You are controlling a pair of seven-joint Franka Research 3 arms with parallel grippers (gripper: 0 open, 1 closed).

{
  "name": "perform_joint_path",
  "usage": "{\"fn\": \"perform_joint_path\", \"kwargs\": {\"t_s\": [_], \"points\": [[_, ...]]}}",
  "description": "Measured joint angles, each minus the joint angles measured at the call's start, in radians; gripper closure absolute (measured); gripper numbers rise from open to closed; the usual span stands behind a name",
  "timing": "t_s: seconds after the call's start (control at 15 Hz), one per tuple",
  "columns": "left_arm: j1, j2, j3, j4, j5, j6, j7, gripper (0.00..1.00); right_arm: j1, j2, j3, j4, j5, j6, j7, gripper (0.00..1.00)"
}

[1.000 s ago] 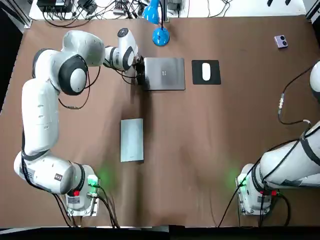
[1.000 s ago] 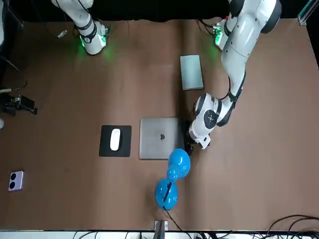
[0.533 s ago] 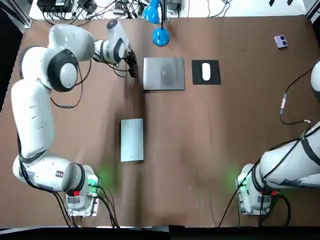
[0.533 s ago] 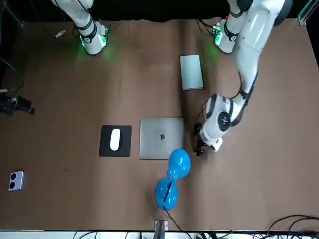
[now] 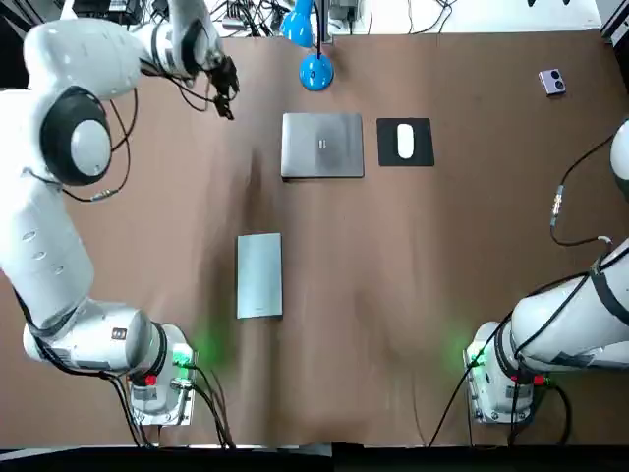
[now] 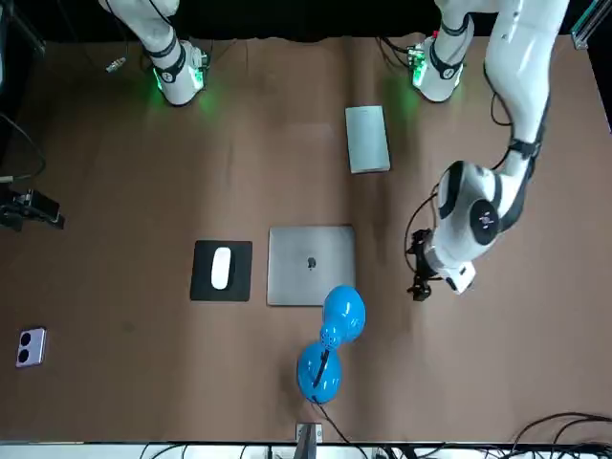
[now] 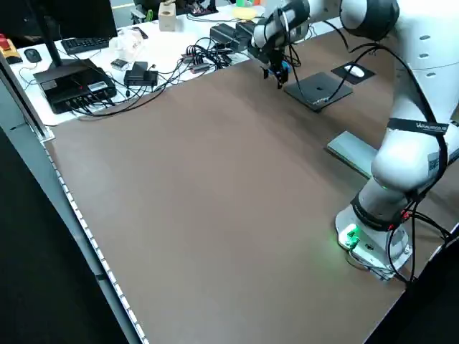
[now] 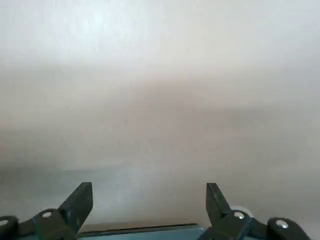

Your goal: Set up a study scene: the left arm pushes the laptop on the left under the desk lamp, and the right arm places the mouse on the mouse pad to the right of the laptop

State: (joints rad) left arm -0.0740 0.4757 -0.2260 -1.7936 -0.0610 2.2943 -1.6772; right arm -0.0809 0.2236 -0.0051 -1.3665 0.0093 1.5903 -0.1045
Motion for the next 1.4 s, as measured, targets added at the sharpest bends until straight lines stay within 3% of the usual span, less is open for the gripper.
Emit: {"fn": "perform_joint_path", "kwargs": {"t_s": [0.2, 0.4, 0.6, 0.8, 1.13, 1.4], "points": [[0.060, -0.053, 0.001, 0.049, 0.002, -0.142, 0.260, 0.00, 0.000, 0.000, 0.000, -0.004, 0.000, 0.000, 0.000, 0.00], [0.133, -0.071, 0.002, 0.143, 0.002, -0.334, 0.616, 0.00, -0.001, 0.000, 0.000, -0.005, 0.000, 0.001, 0.000, 0.00], [0.192, -0.078, 0.002, 0.214, 0.030, -0.453, 0.877, 0.00, -0.002, 0.000, 0.000, -0.006, 0.000, 0.001, 0.000, 0.00], [0.186, -0.105, -0.012, 0.251, 0.107, -0.503, 1.072, 0.00, -0.003, 0.000, 0.000, -0.006, 0.000, 0.001, 0.000, 0.00], [0.212, -0.183, -0.003, 0.269, 0.113, -0.528, 1.471, 0.00, -0.010, 0.000, 0.000, -0.007, 0.000, 0.004, 0.001, 0.00], [0.239, -0.247, -0.002, 0.282, 0.113, -0.551, 1.563, 0.00, -0.013, 0.000, 0.000, -0.008, 0.000, 0.005, 0.001, 0.00]]}}
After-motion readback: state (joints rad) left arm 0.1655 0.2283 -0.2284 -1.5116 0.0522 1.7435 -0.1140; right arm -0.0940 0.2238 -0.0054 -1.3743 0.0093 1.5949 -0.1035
